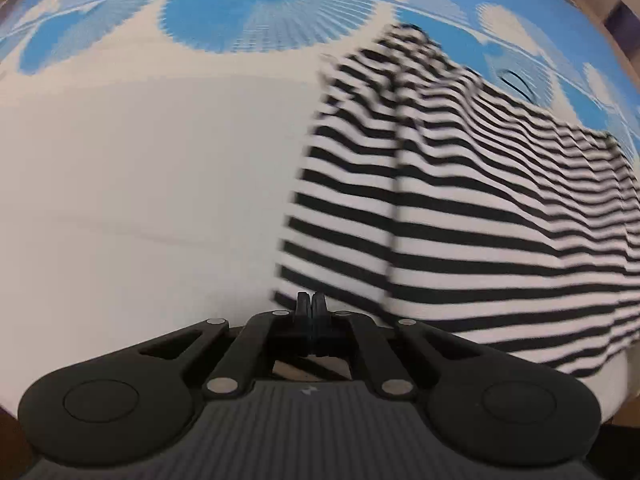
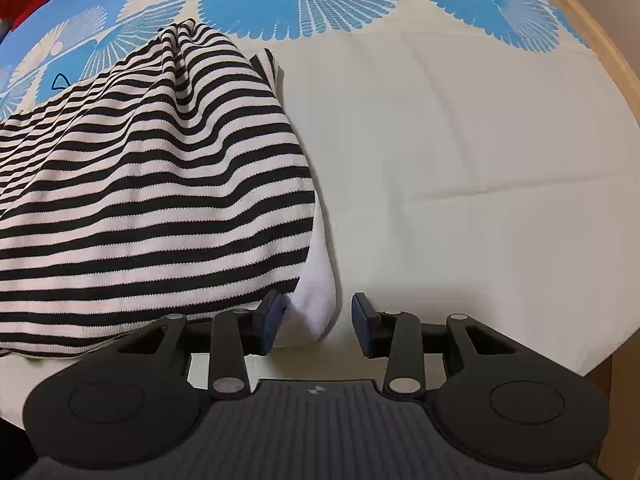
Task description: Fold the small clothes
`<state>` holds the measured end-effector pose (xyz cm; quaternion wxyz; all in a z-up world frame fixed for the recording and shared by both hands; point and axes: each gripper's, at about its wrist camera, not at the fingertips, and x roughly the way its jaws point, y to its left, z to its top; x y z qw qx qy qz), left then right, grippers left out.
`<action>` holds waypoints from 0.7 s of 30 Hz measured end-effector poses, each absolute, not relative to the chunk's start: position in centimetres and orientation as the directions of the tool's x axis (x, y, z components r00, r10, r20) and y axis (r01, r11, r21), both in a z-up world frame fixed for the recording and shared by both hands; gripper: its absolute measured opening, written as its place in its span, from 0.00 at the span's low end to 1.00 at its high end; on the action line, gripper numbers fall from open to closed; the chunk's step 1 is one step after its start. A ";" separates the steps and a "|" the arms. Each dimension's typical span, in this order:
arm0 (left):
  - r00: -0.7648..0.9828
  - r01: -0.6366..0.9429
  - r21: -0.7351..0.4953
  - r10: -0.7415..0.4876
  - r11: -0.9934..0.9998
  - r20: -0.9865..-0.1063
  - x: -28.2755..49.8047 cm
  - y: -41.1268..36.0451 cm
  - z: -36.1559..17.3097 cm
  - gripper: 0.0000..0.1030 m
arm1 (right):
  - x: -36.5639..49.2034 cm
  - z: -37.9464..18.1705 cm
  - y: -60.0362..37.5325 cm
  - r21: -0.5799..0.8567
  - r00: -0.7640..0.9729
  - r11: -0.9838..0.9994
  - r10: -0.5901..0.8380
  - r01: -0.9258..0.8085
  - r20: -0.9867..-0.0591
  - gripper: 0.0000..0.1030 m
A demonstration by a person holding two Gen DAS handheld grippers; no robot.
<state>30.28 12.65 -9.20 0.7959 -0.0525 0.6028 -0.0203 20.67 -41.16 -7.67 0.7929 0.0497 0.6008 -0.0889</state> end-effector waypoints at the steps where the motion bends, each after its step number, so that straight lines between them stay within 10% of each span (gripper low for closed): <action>1: 0.265 -0.042 -0.123 -0.107 0.992 -0.958 30.2 13.2 -9.3 0.00 | 20.7 -7.7 -41.1 -0.028 0.264 0.980 -0.081 0.198 -0.961 0.39; 5: 0.266 -0.084 -0.277 -0.246 0.957 -0.932 30.0 14.2 -8.7 0.13 | 20.8 -7.6 -41.1 -0.030 0.266 0.980 -0.084 0.198 -0.960 0.39; 7: 0.286 -0.122 -0.334 -0.289 0.935 -0.914 29.9 14.8 -8.4 0.69 | 20.7 -7.6 -41.1 -0.031 0.266 0.979 -0.084 0.200 -0.960 0.39; 9: 0.293 -0.145 -0.357 -0.304 0.923 -0.906 30.6 14.3 -8.5 0.76 | 20.6 -7.5 -41.0 -0.030 0.267 0.980 -0.084 0.199 -0.960 0.39; 12: 0.241 -0.116 -0.373 -0.339 0.920 -0.910 31.3 12.8 -9.5 0.68 | 20.4 -7.5 -41.2 -0.026 0.268 0.980 -0.079 0.197 -0.960 0.39; 14: 0.206 -0.045 -0.355 -0.339 0.934 -0.918 31.5 11.3 -10.2 0.45 | 20.4 -7.5 -41.3 -0.023 0.268 0.980 -0.076 0.198 -0.960 0.39; 15: 0.208 -0.005 -0.347 -0.339 0.938 -0.918 31.4 10.7 -10.2 0.18 | 20.4 -7.6 -41.4 -0.022 0.267 0.980 -0.076 0.199 -0.961 0.39; 21: 0.254 0.004 -0.333 -0.323 0.943 -0.912 31.1 11.0 -9.3 0.01 | 20.5 -7.8 -41.0 -0.029 0.263 0.981 -0.080 0.191 -0.961 0.39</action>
